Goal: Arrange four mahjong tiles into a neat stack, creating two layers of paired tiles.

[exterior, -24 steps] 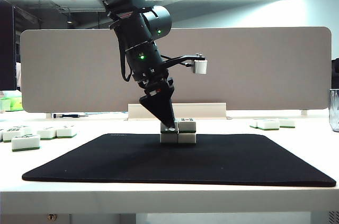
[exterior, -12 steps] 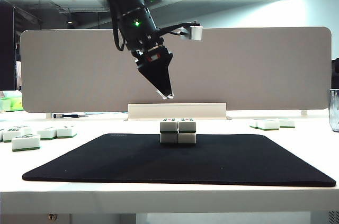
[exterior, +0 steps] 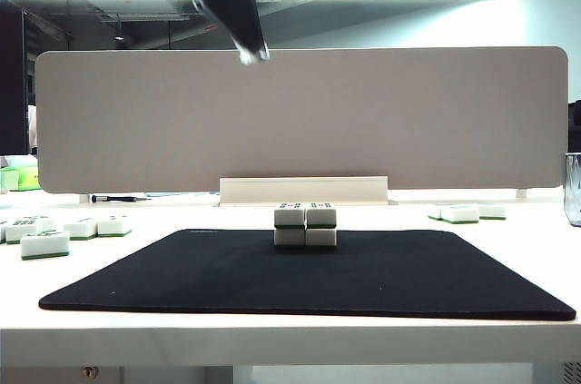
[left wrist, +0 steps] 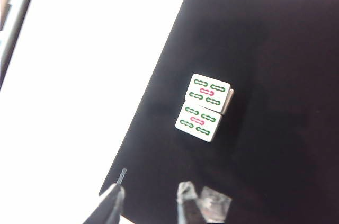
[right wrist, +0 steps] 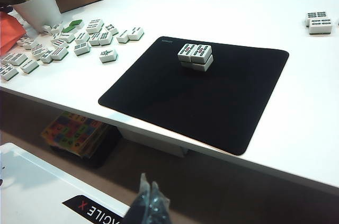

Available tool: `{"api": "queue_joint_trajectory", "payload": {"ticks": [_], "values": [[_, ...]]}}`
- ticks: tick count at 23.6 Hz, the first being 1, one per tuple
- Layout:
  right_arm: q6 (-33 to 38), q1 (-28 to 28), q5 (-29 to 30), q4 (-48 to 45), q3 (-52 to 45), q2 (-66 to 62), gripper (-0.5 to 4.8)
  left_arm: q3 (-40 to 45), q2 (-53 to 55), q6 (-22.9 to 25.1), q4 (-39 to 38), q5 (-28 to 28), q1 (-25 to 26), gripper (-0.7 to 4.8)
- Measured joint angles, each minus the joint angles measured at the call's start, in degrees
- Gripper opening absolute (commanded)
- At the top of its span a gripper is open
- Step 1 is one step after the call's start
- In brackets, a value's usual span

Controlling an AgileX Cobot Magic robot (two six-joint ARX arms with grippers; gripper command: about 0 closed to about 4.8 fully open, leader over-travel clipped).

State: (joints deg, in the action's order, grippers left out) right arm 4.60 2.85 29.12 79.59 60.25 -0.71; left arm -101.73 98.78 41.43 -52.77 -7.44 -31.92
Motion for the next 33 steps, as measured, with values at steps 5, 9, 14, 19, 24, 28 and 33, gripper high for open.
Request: {"api": "queue_joint_trajectory", "payload": {"ticks": [5, 9, 14, 19, 24, 28, 33], "values": [[0.00, 0.00, 0.00, -0.02, 0.00, 0.00, -0.01, 0.26, -7.32, -1.20, -3.74, 1.46, 0.83, 1.11], [0.00, 0.00, 0.00, 0.00, -0.02, 0.00, -0.01, 2.82, -15.13, -2.75, -3.61, 2.58, 2.05, 1.11], [0.00, 0.00, 0.00, -0.02, 0.00, 0.00, -0.01, 11.61, -27.50, -6.05, -3.28, 4.96, 8.22, 1.11], [0.00, 0.00, 0.00, 0.00, 0.00, 0.00, -0.01, 28.02, -45.55, -10.19, 1.99, 5.27, 14.88, 1.11], [0.00, 0.02, 0.00, -0.02, 0.00, 0.00, -0.01, 40.41, -56.52, -20.46, 3.41, 5.33, 14.58, 1.11], [0.00, 0.00, -0.02, 0.00, 0.00, 0.00, -0.01, 54.58, -68.19, -22.62, 4.24, 6.67, 14.49, 1.11], [0.00, -0.02, 0.00, 0.00, 0.00, 0.00, -0.01, 62.12, -84.21, -21.92, 7.28, 8.98, 14.43, 1.11]]}}
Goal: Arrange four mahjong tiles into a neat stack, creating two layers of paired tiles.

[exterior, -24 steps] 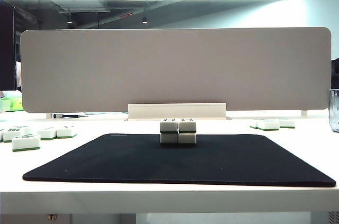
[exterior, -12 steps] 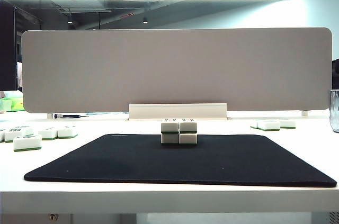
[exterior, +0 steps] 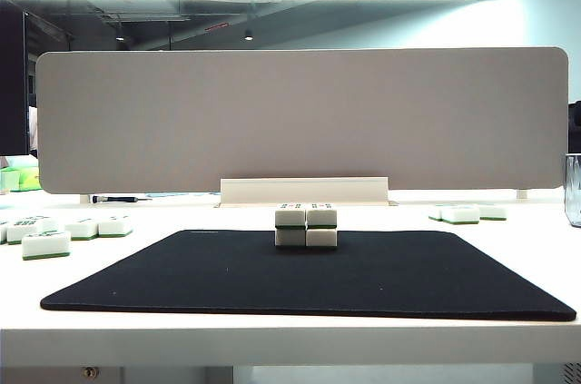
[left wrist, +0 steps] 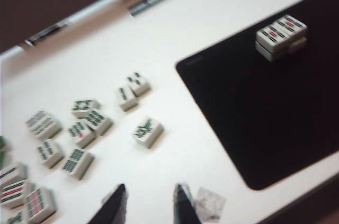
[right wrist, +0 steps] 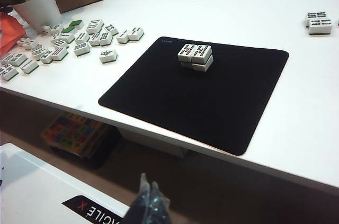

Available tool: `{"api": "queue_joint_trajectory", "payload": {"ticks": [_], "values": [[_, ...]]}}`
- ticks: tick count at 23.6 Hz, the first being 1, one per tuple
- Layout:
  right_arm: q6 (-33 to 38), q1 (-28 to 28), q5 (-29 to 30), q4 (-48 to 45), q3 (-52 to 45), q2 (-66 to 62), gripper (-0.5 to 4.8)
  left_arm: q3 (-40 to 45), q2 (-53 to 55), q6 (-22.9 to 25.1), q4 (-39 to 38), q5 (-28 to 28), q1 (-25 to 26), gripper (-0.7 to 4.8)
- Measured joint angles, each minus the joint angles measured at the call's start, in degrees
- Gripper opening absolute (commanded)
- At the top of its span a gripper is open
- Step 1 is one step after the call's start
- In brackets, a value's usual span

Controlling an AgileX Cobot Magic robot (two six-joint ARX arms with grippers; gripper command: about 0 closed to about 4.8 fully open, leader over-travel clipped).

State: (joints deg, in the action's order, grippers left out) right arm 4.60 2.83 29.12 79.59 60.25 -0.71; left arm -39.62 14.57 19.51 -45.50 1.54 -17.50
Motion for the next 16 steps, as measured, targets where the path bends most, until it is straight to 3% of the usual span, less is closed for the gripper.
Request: {"api": "queue_joint_trajectory", "payload": {"ticks": [3, 10, 16], "values": [[0.00, 0.02, 0.00, 0.00, 0.00, 0.00, -0.01, 0.87, -4.15, -0.13, 0.68, 2.67, 0.07, 1.11], [0.00, 0.02, 0.02, -0.02, 0.04, 0.00, -0.01, 0.70, -14.73, -1.84, 2.16, 2.89, 0.04, 1.11], [0.00, 0.00, 0.00, 0.00, 0.00, 0.00, -0.01, 7.93, -14.19, -6.34, 12.85, 2.82, 0.07, 1.11]]}}
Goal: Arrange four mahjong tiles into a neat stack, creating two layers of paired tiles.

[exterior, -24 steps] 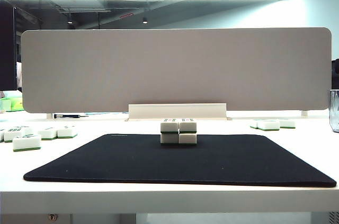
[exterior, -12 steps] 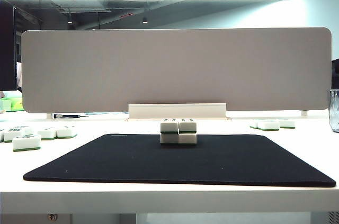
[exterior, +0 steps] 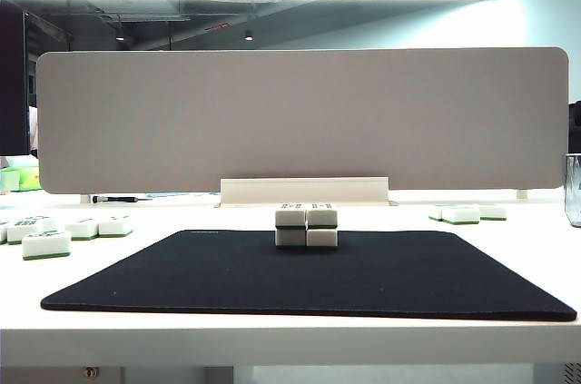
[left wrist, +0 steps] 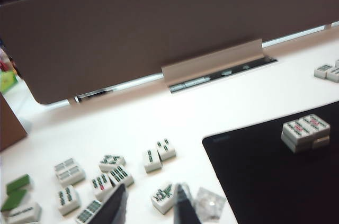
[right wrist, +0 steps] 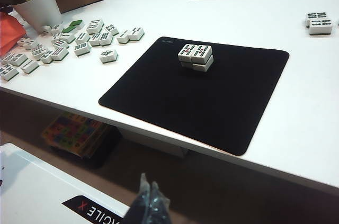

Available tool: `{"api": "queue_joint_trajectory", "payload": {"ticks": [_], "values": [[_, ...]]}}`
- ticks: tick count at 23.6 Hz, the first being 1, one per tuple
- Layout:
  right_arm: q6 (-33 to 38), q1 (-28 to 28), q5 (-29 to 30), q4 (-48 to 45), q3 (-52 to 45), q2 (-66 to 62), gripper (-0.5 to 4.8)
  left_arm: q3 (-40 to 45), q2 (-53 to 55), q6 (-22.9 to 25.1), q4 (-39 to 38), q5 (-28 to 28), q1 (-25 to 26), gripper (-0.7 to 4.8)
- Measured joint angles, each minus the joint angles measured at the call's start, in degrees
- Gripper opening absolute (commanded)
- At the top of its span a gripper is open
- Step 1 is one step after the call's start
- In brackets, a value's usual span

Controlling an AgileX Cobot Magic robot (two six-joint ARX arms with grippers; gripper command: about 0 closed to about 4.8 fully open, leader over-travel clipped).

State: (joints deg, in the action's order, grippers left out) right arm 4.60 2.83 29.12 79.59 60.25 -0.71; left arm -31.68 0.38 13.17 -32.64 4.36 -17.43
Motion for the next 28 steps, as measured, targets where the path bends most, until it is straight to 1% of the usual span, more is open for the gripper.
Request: {"api": "queue_joint_trajectory", "payload": {"ticks": [3, 4, 5, 6, 7, 10, 11, 13, 15, 19, 23, 28], "values": [[0.00, 0.02, 0.00, 0.00, 0.00, 0.00, -0.01, 8.72, -0.02, -0.70, 6.78, -0.02, 0.02, 1.11], [0.00, 0.02, 0.00, -0.02, 0.00, 0.00, -0.01, 10.16, 0.04, -0.87, 7.82, -0.02, 0.02, 1.11], [0.00, 0.00, 0.00, -0.02, 0.00, 0.00, -0.01, 13.81, 0.00, -1.25, 11.82, -0.02, 0.26, 1.11], [0.00, 0.02, 0.00, -0.02, 0.00, 0.00, -0.01, 15.15, 0.00, -1.38, 13.29, -0.33, 0.81, 1.11], [0.00, 0.02, 0.00, -0.02, 0.00, 0.00, -0.01, 16.41, 0.00, -1.81, 14.47, -0.92, 2.05, 1.11], [0.00, 0.02, 0.00, 0.00, 0.00, 0.00, -0.01, 19.87, 0.02, -5.35, 17.16, -3.65, 7.69, 1.11], [0.00, 0.00, 0.00, 0.00, 0.00, 0.00, -0.01, 21.27, 0.00, -7.69, 18.53, -5.38, 11.32, 1.11], [0.00, 0.04, 0.00, 0.00, 0.00, 0.00, -0.01, 22.80, -0.09, -10.86, 19.26, -5.75, 15.17, 1.11], [0.00, 0.02, 0.00, 0.00, 0.00, 0.00, -0.01, 23.89, -0.31, -11.61, 19.82, -5.70, 17.07, 1.11], [0.00, 0.02, 0.00, 0.00, 0.00, 0.00, -0.01, 27.23, -0.31, -11.74, 20.85, -2.32, 17.29, 1.11], [0.00, 0.02, 0.00, -0.02, 0.00, 0.00, -0.01, 31.43, -0.31, -11.78, 25.18, -2.03, 17.29, 1.11], [0.00, 0.02, 0.00, -0.02, -0.02, 0.00, -0.01, 31.47, -0.31, -12.68, 23.34, -2.12, 17.27, 1.11]]}}
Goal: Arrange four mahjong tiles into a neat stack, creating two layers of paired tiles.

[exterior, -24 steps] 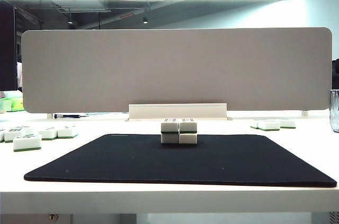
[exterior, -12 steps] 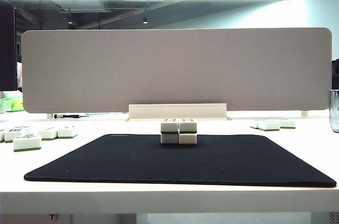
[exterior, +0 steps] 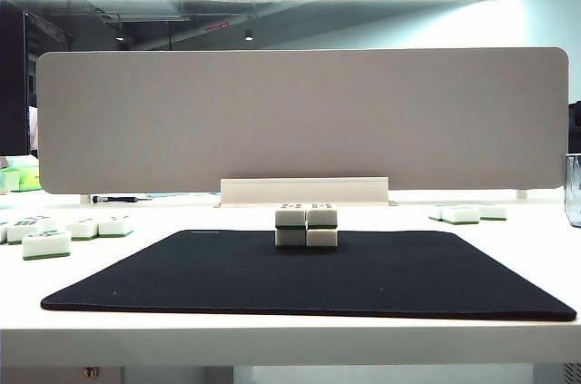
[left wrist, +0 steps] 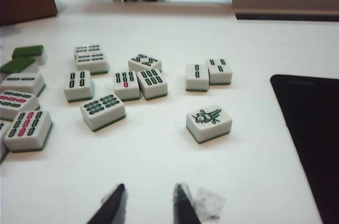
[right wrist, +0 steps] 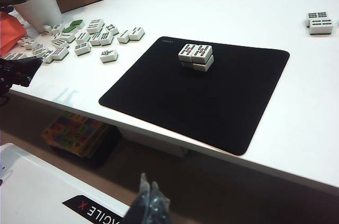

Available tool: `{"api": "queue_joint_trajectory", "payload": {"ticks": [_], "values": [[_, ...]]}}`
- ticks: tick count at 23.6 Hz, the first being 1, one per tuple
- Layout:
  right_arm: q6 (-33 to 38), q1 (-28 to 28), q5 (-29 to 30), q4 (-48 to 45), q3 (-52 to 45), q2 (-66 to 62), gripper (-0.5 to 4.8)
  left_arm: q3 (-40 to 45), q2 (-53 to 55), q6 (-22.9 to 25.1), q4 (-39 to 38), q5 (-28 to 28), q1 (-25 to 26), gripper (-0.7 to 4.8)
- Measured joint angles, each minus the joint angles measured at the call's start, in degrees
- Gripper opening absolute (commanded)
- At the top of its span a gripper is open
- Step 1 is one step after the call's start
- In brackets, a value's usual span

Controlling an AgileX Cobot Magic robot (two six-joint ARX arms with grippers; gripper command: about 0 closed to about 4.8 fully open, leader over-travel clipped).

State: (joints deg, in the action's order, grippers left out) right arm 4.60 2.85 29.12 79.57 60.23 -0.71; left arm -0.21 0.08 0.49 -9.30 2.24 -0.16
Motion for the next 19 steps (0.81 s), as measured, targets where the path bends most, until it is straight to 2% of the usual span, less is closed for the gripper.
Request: {"api": "queue_joint_trajectory", "payload": {"ticks": [17, 19], "values": [[0.00, 0.00, 0.00, 0.02, 0.02, 0.00, -0.01, -0.13, 0.02, -0.35, -0.70, -0.72, -0.09, 1.11], [-2.78, 0.00, -0.55, 0.02, 0.02, 0.00, -0.01, -0.13, 0.02, -0.35, -0.70, -0.72, -0.09, 1.11]]}}
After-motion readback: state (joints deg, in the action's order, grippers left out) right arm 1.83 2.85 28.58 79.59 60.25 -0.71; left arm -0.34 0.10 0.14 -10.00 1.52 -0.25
